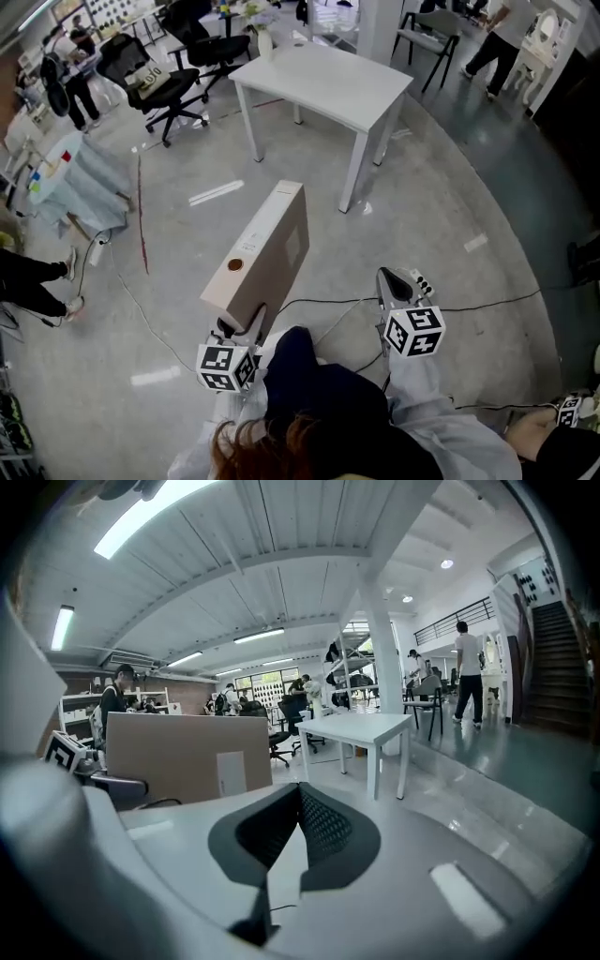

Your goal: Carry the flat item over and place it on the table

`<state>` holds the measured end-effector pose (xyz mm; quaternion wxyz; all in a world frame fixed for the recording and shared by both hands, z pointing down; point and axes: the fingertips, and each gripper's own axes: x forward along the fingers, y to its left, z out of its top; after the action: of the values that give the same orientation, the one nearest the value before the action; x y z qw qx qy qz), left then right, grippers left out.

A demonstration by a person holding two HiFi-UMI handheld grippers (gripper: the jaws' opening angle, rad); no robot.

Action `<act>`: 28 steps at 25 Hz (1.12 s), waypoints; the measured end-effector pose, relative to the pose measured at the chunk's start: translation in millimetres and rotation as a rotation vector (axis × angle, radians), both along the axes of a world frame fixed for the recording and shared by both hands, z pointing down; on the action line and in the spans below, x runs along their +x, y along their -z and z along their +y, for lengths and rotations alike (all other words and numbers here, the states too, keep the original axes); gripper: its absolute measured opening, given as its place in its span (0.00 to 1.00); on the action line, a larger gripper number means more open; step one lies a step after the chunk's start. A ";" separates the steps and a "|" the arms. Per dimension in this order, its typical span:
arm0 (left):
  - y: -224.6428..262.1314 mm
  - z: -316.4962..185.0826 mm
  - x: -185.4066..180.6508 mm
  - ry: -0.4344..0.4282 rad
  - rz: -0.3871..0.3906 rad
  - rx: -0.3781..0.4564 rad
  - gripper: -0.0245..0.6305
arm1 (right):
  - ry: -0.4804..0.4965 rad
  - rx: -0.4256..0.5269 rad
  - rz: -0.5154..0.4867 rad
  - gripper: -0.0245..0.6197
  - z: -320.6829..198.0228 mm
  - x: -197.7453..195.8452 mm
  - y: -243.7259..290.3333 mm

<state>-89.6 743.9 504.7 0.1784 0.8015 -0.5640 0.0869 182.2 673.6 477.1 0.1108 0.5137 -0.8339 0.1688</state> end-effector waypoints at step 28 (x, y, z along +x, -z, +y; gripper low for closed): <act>19.1 -317.2 -49.1 -0.097 0.021 0.013 0.45 | -0.092 0.028 -0.044 0.05 -284.6 -42.7 25.5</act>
<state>-138.7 426.7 485.6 0.1745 0.8299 -0.5232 0.0833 139.5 389.0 451.6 0.0773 0.5493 -0.8138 0.1731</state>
